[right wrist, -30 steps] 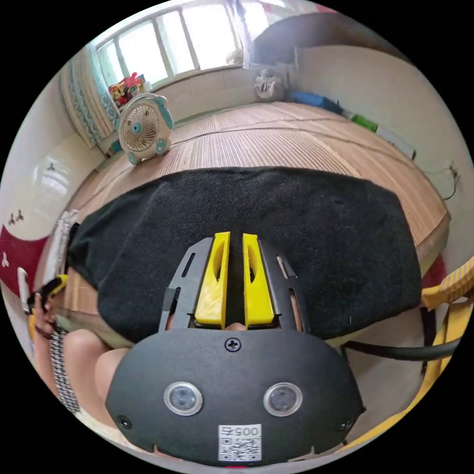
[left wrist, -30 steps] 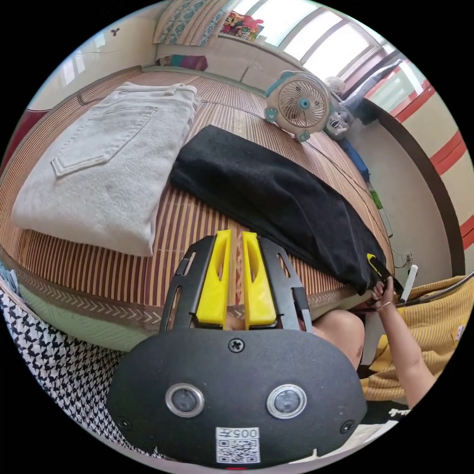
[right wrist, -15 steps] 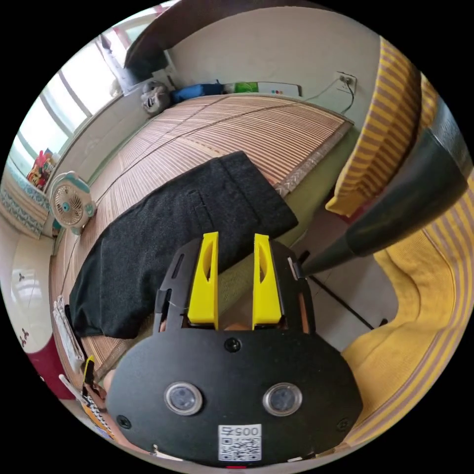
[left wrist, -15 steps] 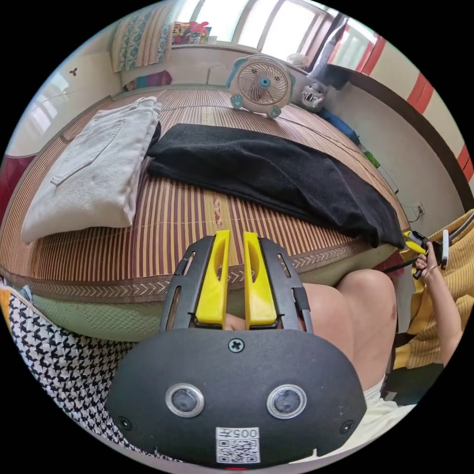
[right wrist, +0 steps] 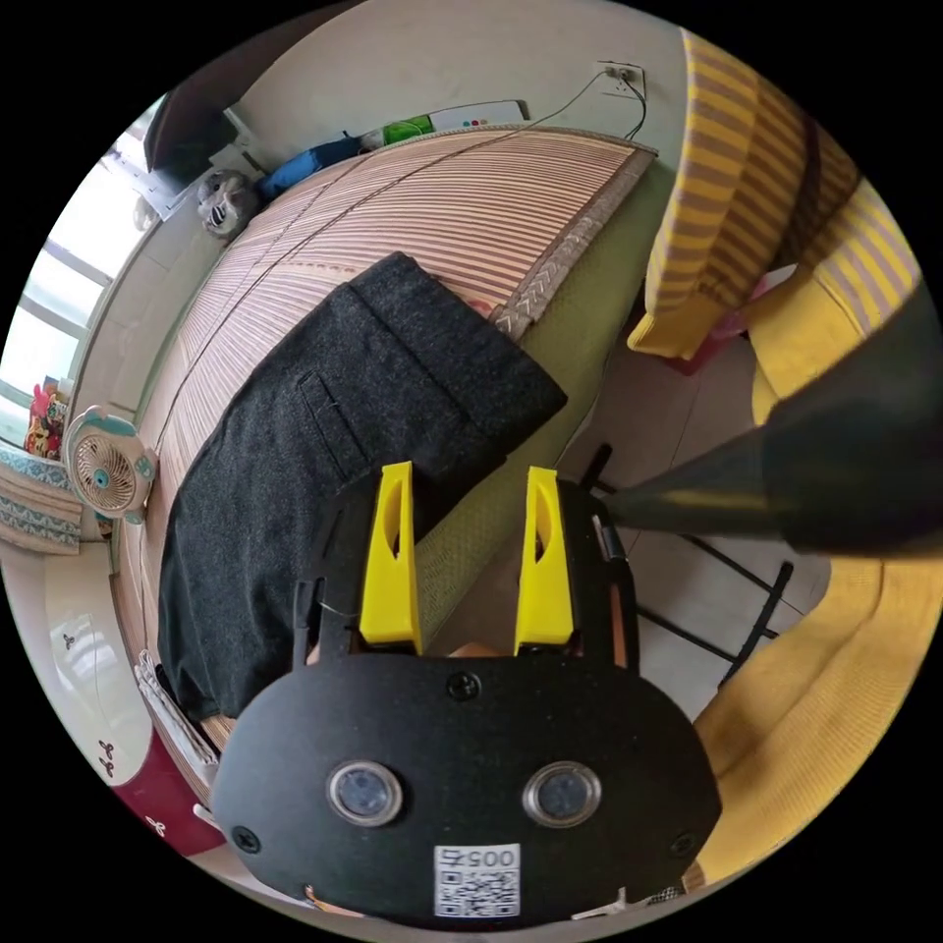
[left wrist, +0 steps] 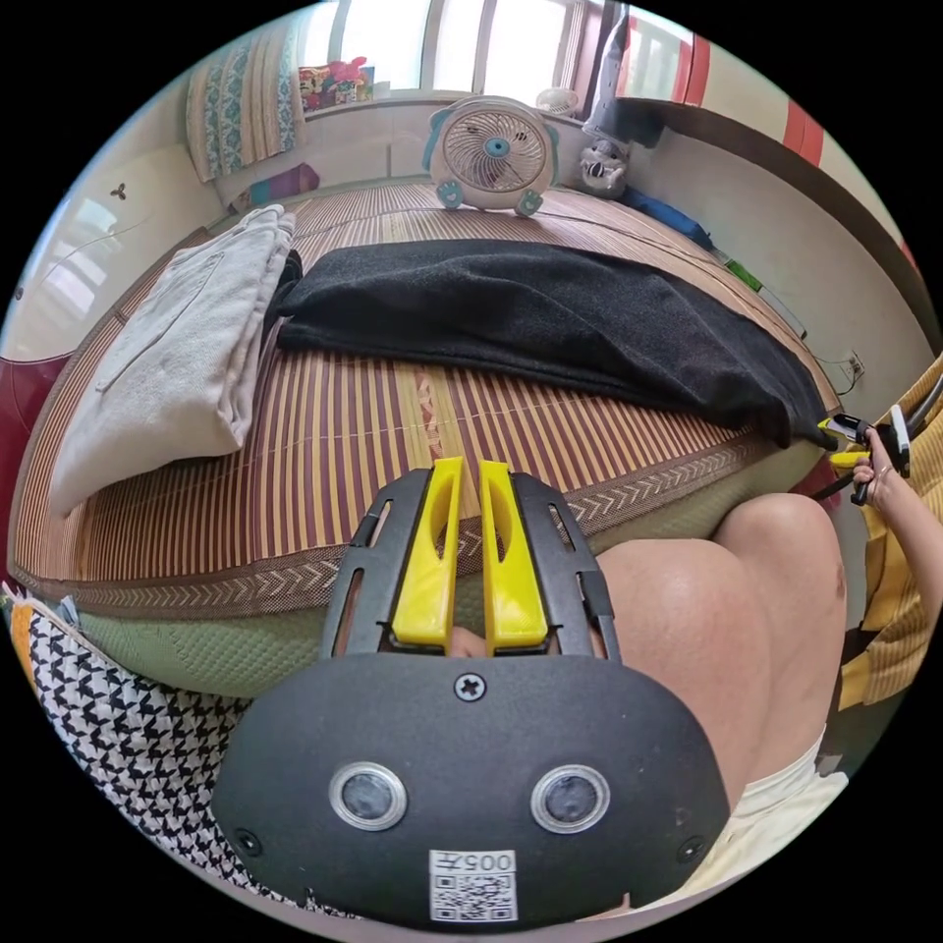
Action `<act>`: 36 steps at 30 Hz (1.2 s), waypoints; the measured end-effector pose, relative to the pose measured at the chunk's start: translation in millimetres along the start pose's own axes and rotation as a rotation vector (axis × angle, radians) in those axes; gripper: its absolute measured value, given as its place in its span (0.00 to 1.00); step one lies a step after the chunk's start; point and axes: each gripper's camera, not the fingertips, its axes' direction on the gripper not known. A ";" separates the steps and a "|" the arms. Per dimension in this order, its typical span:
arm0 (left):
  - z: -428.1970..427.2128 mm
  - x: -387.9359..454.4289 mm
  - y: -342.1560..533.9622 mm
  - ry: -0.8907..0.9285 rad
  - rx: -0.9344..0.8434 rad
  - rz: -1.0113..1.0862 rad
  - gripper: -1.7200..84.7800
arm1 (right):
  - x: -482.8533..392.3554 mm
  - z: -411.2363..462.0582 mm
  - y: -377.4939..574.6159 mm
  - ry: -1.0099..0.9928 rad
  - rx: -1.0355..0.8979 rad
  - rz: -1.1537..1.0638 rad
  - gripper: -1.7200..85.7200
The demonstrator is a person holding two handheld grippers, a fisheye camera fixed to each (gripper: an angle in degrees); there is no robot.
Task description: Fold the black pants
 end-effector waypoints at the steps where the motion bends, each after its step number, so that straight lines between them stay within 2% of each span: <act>1: 0.0 0.5 0.9 0.000 0.003 -0.001 0.08 | -0.4 0.9 0.0 -0.013 0.004 0.003 0.18; 11: 2.5 3.4 10.1 0.006 0.030 -0.029 0.08 | -11.7 0.4 17.0 -0.067 0.071 -0.073 0.15; 18: 3.4 -4.1 10.8 0.031 0.033 -0.053 0.07 | -57.5 -18.5 35.5 0.105 0.105 -0.183 0.09; 22: 3.5 -7.9 11.0 0.034 0.039 -0.068 0.07 | -92.9 -55.1 54.0 0.128 0.238 -0.300 0.03; 30: -3.6 -25.0 -7.2 0.060 0.045 -0.119 0.09 | -187.5 -158.1 37.0 0.103 0.447 -0.550 0.01; 33: -11.5 -31.2 -13.1 0.065 0.076 -0.120 0.09 | -194.0 -176.5 -7.6 0.070 0.445 -0.514 0.02; 35: -14.6 -36.3 -15.4 0.065 0.085 -0.128 0.09 | -189.4 -168.5 -39.6 0.121 0.376 -0.408 0.03; 36: -15.8 -40.2 -16.4 0.063 0.084 -0.134 0.10 | -185.7 -160.5 -53.6 0.215 0.332 -0.326 0.04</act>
